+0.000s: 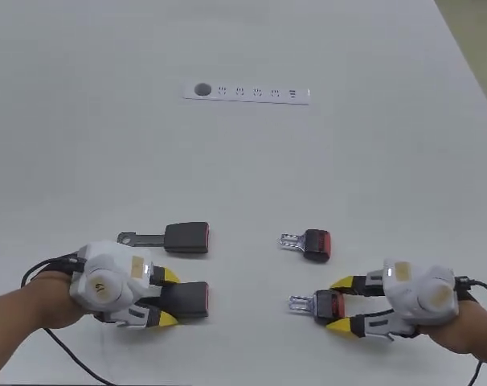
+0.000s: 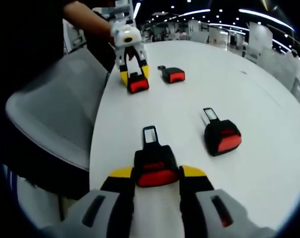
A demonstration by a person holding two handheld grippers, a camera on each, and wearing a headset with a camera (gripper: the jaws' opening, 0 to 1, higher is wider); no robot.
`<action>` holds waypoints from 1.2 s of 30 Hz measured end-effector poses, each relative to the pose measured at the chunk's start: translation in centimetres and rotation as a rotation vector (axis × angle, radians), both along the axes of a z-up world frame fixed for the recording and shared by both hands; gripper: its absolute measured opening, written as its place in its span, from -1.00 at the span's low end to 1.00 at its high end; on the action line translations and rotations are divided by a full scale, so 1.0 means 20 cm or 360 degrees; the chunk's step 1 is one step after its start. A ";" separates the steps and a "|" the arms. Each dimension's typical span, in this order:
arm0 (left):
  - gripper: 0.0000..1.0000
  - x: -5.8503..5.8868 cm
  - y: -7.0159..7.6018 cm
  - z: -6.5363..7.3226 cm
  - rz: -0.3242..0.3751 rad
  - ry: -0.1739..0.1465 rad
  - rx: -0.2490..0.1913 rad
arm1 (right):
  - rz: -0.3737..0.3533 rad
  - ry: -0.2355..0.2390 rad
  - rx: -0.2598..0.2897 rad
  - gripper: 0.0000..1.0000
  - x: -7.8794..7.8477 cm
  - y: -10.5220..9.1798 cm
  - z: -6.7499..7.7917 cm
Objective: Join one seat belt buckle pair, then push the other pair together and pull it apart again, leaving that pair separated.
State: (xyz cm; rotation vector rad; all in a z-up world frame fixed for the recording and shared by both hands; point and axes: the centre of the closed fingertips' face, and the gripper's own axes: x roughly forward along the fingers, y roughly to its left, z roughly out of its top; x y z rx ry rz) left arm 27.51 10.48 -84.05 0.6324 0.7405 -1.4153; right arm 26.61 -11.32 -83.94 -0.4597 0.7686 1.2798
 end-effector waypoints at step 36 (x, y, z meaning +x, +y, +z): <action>-0.33 0.00 0.01 0.00 -0.0040 0.0026 0.0052 | 0.0093 0.0025 0.0196 -0.30 0.07 0.53 0.00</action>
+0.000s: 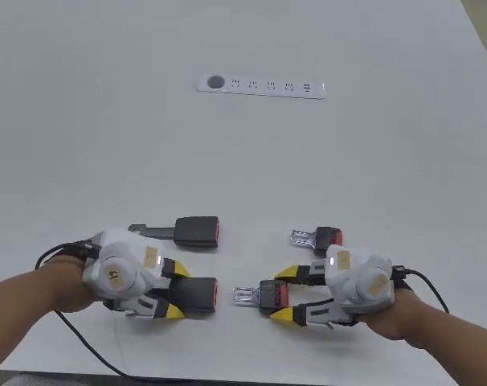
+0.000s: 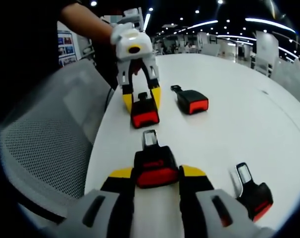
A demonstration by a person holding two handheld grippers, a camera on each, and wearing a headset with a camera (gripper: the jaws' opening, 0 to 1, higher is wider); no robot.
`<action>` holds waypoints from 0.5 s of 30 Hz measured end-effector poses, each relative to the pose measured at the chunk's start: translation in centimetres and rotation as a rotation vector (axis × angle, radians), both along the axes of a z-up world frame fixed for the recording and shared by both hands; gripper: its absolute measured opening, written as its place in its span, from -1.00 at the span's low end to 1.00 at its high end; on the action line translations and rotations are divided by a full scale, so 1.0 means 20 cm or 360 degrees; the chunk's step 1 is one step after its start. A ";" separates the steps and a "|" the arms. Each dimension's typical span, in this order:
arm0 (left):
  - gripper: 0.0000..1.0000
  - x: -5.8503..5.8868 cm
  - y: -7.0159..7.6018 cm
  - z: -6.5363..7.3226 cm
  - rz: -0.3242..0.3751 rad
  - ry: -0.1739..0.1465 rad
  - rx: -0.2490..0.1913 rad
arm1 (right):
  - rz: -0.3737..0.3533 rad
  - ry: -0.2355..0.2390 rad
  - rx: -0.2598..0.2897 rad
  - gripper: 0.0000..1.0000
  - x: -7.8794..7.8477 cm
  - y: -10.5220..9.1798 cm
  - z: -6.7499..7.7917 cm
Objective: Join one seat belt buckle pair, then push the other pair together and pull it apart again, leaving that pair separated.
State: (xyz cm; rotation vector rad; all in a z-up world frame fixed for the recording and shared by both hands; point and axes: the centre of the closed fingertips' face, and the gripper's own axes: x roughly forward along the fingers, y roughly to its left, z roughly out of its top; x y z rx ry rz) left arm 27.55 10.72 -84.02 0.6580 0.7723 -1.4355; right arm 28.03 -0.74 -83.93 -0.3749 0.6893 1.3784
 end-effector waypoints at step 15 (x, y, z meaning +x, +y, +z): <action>-0.33 0.00 -0.01 -0.01 -0.0050 -0.0011 0.0053 | 0.0081 -0.0012 0.0037 -0.30 0.01 0.19 0.00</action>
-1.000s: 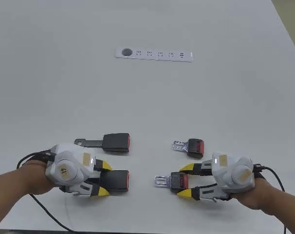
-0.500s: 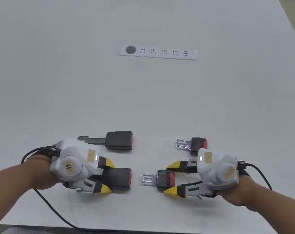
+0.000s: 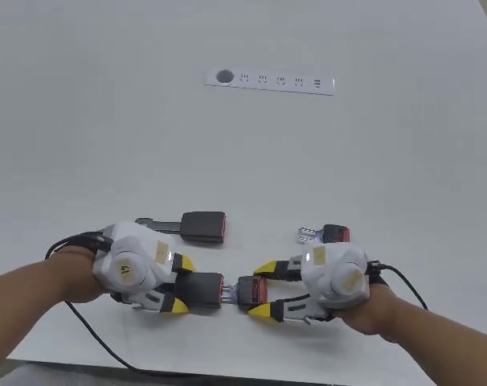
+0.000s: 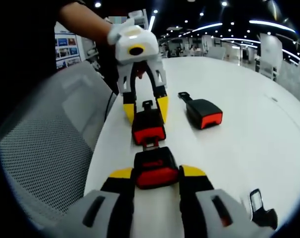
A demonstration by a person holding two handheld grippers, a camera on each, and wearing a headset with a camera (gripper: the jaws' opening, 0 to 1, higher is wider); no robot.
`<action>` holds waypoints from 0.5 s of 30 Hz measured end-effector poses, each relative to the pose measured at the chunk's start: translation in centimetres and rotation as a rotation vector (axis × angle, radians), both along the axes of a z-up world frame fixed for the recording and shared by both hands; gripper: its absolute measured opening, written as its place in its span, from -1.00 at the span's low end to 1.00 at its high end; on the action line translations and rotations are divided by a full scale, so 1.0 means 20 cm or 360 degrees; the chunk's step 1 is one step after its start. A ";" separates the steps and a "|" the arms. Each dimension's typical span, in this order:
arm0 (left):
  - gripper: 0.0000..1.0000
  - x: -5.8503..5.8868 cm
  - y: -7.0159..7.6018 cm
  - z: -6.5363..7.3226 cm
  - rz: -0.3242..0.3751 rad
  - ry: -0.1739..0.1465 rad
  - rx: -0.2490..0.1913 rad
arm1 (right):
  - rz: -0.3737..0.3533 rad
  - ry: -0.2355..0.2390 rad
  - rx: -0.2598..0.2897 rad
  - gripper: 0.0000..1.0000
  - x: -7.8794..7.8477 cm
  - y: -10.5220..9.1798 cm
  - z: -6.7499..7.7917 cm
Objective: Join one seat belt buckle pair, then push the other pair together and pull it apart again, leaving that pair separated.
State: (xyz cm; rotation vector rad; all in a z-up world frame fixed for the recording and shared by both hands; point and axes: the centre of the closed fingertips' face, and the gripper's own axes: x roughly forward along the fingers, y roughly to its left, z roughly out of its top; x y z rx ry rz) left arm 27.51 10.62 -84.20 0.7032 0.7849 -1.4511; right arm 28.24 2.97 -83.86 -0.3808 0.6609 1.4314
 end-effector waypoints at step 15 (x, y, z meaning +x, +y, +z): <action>-0.34 0.01 0.00 0.00 0.0004 -0.0006 0.0020 | -0.0043 0.0013 -0.0025 -0.31 -0.02 0.02 0.00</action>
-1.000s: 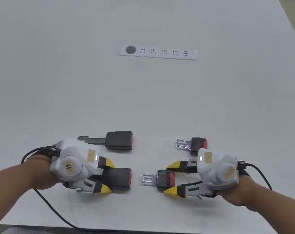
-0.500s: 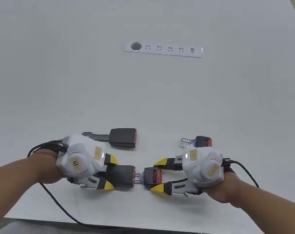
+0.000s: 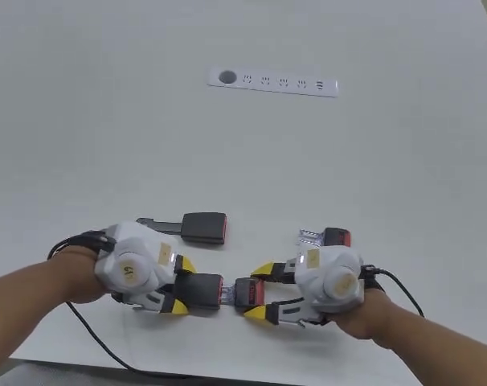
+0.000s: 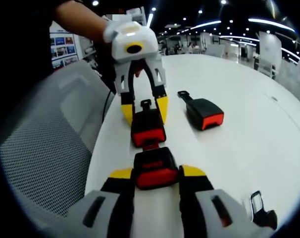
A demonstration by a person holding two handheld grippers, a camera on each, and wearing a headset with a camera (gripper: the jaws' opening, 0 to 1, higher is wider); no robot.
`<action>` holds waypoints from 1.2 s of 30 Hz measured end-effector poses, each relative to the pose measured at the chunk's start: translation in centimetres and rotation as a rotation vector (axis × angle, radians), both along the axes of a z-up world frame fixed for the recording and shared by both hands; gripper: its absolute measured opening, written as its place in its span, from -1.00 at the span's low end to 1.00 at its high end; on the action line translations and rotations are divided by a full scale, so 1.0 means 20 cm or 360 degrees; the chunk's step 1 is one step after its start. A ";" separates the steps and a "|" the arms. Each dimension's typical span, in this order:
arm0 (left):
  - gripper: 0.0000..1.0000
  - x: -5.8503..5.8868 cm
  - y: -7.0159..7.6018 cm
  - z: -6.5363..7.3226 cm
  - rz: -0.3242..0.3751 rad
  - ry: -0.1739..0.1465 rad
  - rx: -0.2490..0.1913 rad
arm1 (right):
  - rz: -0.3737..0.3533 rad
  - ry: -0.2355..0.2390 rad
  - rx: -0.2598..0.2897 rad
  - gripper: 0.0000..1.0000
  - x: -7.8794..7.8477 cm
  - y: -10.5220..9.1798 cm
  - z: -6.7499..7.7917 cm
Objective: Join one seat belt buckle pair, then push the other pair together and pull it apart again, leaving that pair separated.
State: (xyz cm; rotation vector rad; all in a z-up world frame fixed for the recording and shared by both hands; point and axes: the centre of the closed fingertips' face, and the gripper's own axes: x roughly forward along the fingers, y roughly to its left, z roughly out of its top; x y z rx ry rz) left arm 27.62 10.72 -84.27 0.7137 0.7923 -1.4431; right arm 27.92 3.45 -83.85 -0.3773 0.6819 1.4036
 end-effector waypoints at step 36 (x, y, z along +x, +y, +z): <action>-0.35 -0.01 0.02 0.02 0.0090 0.0021 -0.0104 | -0.0042 -0.0065 -0.0041 -0.32 -0.01 0.05 0.00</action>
